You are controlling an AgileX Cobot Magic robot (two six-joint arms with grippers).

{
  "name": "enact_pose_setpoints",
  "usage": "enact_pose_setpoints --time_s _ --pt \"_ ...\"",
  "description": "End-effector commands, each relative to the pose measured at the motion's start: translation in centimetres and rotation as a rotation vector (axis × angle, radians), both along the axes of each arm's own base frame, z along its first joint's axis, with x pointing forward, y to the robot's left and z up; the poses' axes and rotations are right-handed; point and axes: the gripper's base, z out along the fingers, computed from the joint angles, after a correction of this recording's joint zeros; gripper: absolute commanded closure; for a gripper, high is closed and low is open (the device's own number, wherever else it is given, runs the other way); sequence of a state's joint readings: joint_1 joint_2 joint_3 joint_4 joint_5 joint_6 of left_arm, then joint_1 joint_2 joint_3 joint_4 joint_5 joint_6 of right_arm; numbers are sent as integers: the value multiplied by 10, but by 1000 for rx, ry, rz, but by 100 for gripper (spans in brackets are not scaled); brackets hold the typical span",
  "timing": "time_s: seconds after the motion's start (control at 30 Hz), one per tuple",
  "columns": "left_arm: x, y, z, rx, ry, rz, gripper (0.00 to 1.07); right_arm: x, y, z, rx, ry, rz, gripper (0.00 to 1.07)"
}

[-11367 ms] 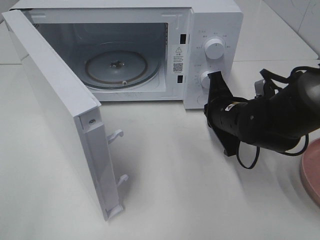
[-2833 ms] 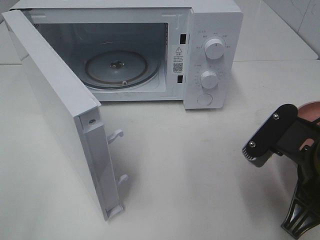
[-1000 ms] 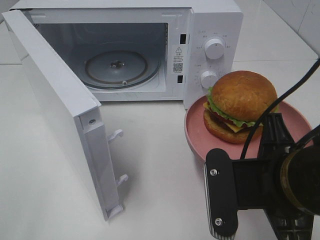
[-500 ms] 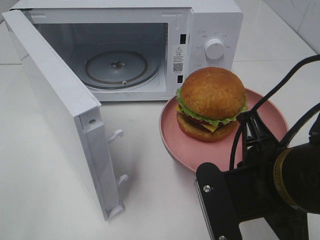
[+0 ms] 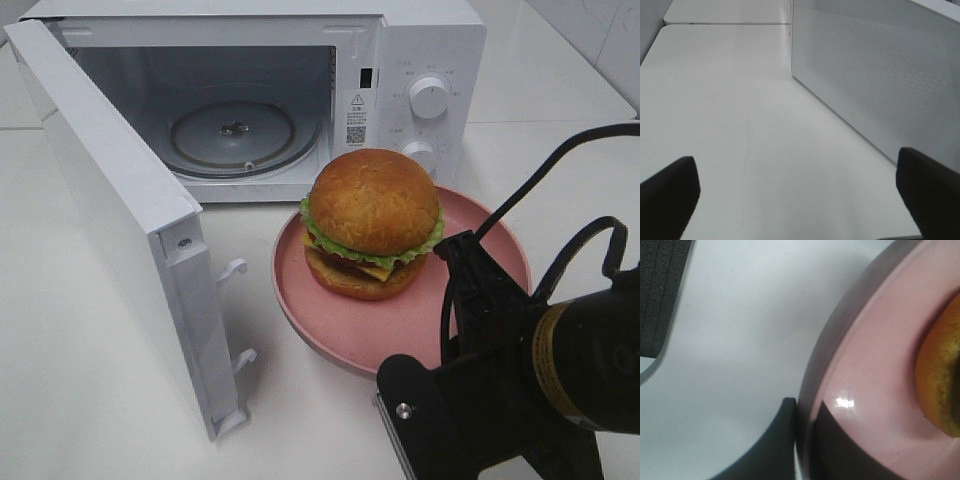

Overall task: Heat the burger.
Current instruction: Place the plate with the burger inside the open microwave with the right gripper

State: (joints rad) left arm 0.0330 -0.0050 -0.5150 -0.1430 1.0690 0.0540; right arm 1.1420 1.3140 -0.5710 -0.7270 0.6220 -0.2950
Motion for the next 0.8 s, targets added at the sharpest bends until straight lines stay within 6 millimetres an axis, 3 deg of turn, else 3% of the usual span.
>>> enact_pose_setpoints --time_s 0.03,0.43,0.8 --pt "-1 -1 0 -9 -9 2 7 7 -1 4 12 -33 35 107" --pt "-1 -1 0 -9 -9 2 7 36 -13 4 46 -25 149 107" --pt "-1 -1 0 -9 -9 2 7 47 -23 3 49 14 213 107"
